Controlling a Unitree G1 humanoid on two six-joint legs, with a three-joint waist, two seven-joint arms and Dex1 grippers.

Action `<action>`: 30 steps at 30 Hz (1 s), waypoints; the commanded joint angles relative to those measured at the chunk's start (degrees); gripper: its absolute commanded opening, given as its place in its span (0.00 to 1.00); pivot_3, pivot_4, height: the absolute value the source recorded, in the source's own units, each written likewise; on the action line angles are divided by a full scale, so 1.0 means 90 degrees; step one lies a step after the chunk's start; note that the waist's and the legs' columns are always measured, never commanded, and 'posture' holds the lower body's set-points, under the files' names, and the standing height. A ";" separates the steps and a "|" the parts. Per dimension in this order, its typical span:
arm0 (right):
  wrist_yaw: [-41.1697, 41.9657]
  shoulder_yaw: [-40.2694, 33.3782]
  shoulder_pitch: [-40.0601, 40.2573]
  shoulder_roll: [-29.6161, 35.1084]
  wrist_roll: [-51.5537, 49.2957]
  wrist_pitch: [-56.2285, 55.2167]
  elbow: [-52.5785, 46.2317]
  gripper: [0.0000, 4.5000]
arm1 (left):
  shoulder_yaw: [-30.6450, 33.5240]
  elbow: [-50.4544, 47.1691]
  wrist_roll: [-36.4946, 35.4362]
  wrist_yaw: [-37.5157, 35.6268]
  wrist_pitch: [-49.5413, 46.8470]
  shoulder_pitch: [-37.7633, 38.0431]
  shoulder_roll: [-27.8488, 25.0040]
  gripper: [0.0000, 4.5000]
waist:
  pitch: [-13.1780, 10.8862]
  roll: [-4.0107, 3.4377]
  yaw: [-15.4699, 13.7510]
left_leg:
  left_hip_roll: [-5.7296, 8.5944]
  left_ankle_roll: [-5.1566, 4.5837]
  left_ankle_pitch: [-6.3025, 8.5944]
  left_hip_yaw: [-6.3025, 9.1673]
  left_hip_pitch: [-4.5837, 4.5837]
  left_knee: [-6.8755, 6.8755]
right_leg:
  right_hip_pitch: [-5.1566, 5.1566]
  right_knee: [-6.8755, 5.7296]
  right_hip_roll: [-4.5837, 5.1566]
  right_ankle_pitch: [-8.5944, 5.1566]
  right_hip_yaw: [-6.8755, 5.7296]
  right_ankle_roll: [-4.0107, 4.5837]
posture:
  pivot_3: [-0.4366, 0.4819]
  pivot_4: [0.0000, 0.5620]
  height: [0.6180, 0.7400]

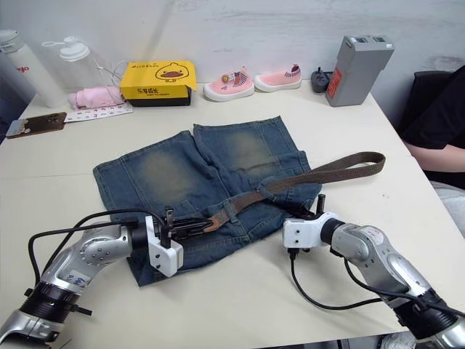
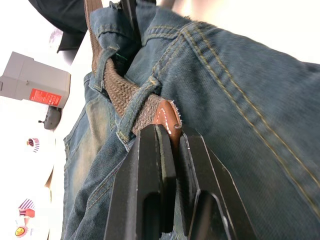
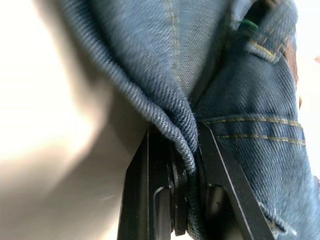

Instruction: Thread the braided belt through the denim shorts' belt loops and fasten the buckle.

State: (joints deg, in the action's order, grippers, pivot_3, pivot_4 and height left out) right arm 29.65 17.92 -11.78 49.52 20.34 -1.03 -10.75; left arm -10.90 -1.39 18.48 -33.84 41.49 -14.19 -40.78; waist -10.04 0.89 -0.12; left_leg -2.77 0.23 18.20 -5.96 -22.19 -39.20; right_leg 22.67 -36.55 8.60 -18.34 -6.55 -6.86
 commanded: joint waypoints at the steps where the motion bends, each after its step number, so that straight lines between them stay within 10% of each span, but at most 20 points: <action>1: 0.0197 -0.0994 -0.0012 -0.0332 -0.0468 0.2117 0.0526 0.01 | 0.0275 -0.0263 -0.0132 -0.0006 0.0204 0.0327 -0.0383 0.00 | 0.0000 0.0000 0.0004 | -0.0001 0.0000 0.0000 0.0002 0.0000 0.0000 | 0.0000 0.0000 0.0000 0.0000 -0.0001 0.0000 | 0.48 0.27 0.70; 19: 0.0044 -0.1770 -0.0331 -0.0738 -0.0929 0.3939 0.0277 0.01 | 0.0657 -0.0781 -0.0802 -0.0225 0.0917 0.1595 -0.1432 0.00 | -0.0002 -0.0017 -0.0150 | -0.0001 -0.0021 0.0012 0.0025 -0.0016 0.0000 | -0.0005 0.0006 0.0021 0.0000 -0.0027 0.0000 | 0.48 0.27 0.70; 30: 0.2396 -0.4821 -0.0666 -0.0681 -0.5170 0.8160 -0.2136 0.98 | 0.0978 -0.0572 -0.0560 0.0342 0.1228 0.1507 -0.0960 0.00 | -0.0021 -0.0048 -0.0082 | -0.0003 -0.0027 0.0022 0.0062 -0.0022 0.0008 | 0.0008 0.0010 -0.0002 0.0000 -0.0022 0.0000 | 0.48 0.27 0.70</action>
State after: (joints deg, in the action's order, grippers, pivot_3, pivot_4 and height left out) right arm 45.53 -16.47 -14.37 42.60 -13.26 59.44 -24.27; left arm -4.19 -7.34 12.90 -33.36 50.63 -0.60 -50.62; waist -10.23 0.46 -0.86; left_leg -2.80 -0.09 18.45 -5.40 -22.39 -39.12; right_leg 22.74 -36.47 8.58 -18.34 -6.74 -6.86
